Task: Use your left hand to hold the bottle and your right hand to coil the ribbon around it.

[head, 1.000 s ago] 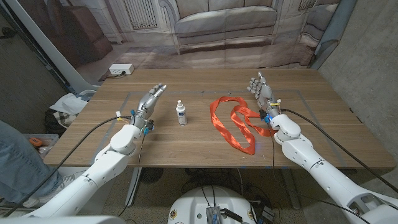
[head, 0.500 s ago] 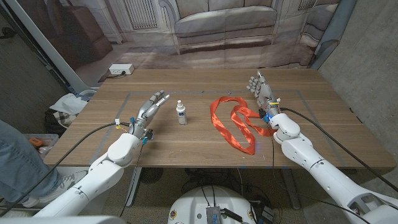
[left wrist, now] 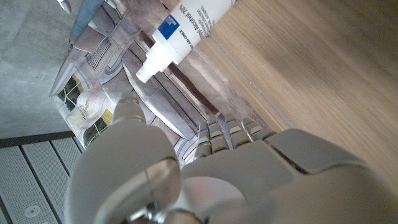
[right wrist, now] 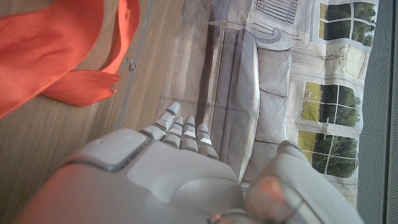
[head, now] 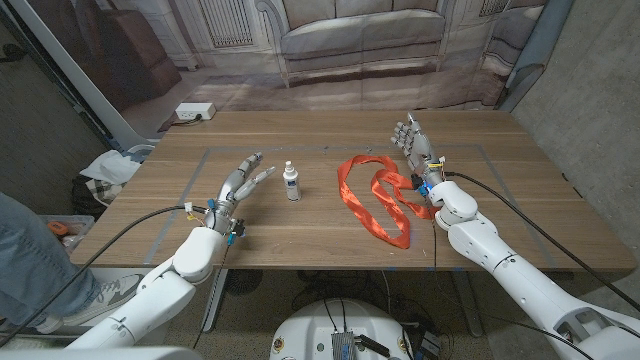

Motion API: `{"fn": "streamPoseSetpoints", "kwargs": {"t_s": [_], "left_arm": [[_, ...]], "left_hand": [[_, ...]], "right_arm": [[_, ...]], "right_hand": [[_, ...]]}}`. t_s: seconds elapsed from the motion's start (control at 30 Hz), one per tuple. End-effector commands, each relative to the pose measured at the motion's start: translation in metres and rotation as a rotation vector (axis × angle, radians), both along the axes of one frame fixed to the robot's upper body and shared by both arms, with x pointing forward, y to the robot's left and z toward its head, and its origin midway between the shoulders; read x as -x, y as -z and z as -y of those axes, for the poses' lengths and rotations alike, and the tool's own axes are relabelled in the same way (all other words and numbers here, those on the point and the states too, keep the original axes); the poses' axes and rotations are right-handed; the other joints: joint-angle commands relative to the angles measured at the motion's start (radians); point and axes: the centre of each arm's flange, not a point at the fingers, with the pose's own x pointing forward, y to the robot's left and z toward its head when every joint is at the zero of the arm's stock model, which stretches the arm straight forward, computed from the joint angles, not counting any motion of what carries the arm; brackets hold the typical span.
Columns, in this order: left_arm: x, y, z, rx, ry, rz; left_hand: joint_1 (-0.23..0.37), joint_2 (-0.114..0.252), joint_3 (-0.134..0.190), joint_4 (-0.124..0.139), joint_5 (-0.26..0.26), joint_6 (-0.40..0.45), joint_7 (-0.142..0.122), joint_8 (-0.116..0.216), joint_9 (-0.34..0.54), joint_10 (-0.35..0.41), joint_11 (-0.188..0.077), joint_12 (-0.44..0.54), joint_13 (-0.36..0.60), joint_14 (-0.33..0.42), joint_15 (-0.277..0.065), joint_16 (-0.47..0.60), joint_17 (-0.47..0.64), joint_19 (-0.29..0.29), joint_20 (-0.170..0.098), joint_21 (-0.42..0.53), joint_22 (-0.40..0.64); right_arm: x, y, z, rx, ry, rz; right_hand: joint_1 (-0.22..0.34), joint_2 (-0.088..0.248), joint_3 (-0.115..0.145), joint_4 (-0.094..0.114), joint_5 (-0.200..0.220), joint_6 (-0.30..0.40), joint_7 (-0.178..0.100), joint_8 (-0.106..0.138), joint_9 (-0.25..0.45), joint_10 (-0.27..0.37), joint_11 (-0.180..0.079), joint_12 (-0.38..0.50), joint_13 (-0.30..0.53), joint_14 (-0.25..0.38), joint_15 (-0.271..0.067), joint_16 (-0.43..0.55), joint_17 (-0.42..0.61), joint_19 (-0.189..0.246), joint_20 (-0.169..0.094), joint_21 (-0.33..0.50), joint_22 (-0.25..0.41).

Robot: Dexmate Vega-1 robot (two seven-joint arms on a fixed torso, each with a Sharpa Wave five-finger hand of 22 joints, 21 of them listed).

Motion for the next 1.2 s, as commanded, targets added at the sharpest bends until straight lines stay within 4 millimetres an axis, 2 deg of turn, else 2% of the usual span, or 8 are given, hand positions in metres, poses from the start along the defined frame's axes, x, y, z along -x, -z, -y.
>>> {"fn": "streamPoseSetpoints", "kwargs": {"t_s": [0.03, 0.3, 0.43, 0.7, 0.9, 1.2], "left_arm": [[0.006, 0.010, 0.015, -0.171, -0.231, 0.053], [0.000, 0.015, 0.018, -0.243, -0.317, 0.039], [-0.005, 0.017, 0.021, -0.260, -0.305, 0.022], [-0.011, 0.018, 0.030, -0.321, -0.293, 0.014], [-0.010, 0.019, 0.042, -0.400, -0.296, 0.015], [-0.009, 0.029, 0.044, -0.445, -0.351, 0.004]], "left_hand": [[0.026, -0.003, 0.002, -0.013, 0.000, 0.014, -0.007, 0.004, 0.005, 0.019, -0.008, 0.004, 0.004, 0.007, -0.026, -0.002, 0.002, -0.002, 0.011, -0.006, 0.003], [0.042, -0.005, 0.004, -0.020, 0.000, 0.036, -0.016, 0.007, 0.006, 0.037, -0.024, 0.005, 0.005, 0.013, -0.034, -0.003, 0.002, -0.003, 0.013, -0.006, 0.004], [0.049, -0.006, 0.005, -0.022, -0.001, 0.040, -0.021, 0.007, 0.006, 0.040, -0.026, 0.004, 0.005, 0.014, -0.035, -0.004, 0.002, -0.004, 0.029, -0.006, 0.004], [0.056, -0.007, 0.005, -0.024, -0.001, 0.050, -0.028, 0.006, 0.006, 0.052, -0.029, 0.004, 0.005, 0.016, -0.038, -0.005, 0.002, -0.006, 0.031, -0.006, 0.004], [0.064, -0.006, 0.007, -0.026, -0.001, 0.062, -0.032, 0.008, 0.006, 0.058, -0.034, 0.004, 0.005, 0.018, -0.041, -0.005, 0.002, -0.008, 0.033, -0.006, 0.004], [0.079, -0.004, 0.010, -0.030, -0.001, 0.066, -0.040, 0.006, 0.006, 0.064, -0.041, 0.001, 0.006, 0.017, -0.045, -0.007, 0.002, -0.013, 0.042, -0.007, 0.005]], "right_arm": [[0.002, 0.001, 0.001, 0.002, -0.002, -0.002], [0.002, 0.004, 0.001, -0.003, 0.000, -0.007], [0.003, 0.005, 0.000, -0.007, -0.001, -0.012], [0.005, 0.009, 0.001, -0.015, 0.005, -0.013], [0.006, 0.010, 0.000, -0.019, 0.006, -0.017], [0.006, 0.010, 0.000, -0.016, 0.008, -0.019]], "right_hand": [[0.013, -0.003, 0.000, -0.006, -0.005, 0.006, 0.005, 0.007, 0.003, 0.007, 0.000, 0.009, 0.004, 0.007, 0.003, 0.000, 0.003, 0.007, -0.012, -0.003, 0.001], [0.013, -0.002, -0.001, -0.007, -0.006, 0.007, 0.001, 0.006, 0.003, 0.009, 0.001, 0.009, 0.004, 0.009, 0.004, -0.001, 0.003, 0.009, -0.011, -0.007, 0.001], [0.013, -0.002, -0.001, -0.008, -0.006, 0.008, 0.000, 0.006, 0.003, 0.009, 0.001, 0.008, 0.004, 0.009, 0.004, -0.001, 0.003, 0.010, -0.012, -0.008, 0.001], [0.014, -0.002, -0.001, -0.010, -0.007, 0.009, -0.002, 0.005, 0.003, 0.010, 0.000, 0.008, 0.003, 0.010, 0.004, -0.002, 0.003, 0.011, -0.011, -0.013, 0.002], [0.014, -0.001, -0.002, -0.011, -0.007, 0.009, -0.002, 0.005, 0.003, 0.012, -0.001, 0.008, 0.003, 0.012, 0.004, -0.002, 0.004, 0.012, -0.010, -0.015, 0.002], [0.015, 0.000, -0.002, -0.012, -0.008, 0.011, -0.002, 0.004, 0.003, 0.013, 0.000, 0.007, 0.003, 0.013, 0.005, -0.002, 0.004, 0.014, -0.008, -0.019, 0.002]]}}
